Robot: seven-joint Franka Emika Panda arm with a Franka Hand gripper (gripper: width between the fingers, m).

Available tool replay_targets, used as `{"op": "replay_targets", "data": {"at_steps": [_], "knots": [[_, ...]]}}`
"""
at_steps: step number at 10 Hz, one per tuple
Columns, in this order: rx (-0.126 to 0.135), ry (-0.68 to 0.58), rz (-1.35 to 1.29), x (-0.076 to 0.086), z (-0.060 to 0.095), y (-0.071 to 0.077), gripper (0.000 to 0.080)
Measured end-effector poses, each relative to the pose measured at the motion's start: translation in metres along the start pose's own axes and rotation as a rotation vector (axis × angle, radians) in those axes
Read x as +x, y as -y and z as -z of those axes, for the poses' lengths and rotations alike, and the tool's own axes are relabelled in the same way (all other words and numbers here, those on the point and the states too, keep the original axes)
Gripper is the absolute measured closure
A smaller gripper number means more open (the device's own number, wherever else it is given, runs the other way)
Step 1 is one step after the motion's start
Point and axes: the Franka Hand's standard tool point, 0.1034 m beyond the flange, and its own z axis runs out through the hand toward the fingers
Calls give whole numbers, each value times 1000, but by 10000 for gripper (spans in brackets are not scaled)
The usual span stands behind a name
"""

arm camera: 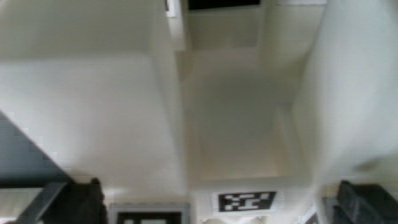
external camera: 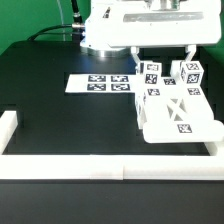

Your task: Assemble chair

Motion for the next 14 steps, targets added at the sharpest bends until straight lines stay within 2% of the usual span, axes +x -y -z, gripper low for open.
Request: {"op": "replay_targets", "data": {"at_steps": [6,12,14], "knots": [[-9,-13,11,-21,1,-3,151],[-8,-13,12,-21,2,-2,151],[0,-7,18,-31,10,1,151]]}}
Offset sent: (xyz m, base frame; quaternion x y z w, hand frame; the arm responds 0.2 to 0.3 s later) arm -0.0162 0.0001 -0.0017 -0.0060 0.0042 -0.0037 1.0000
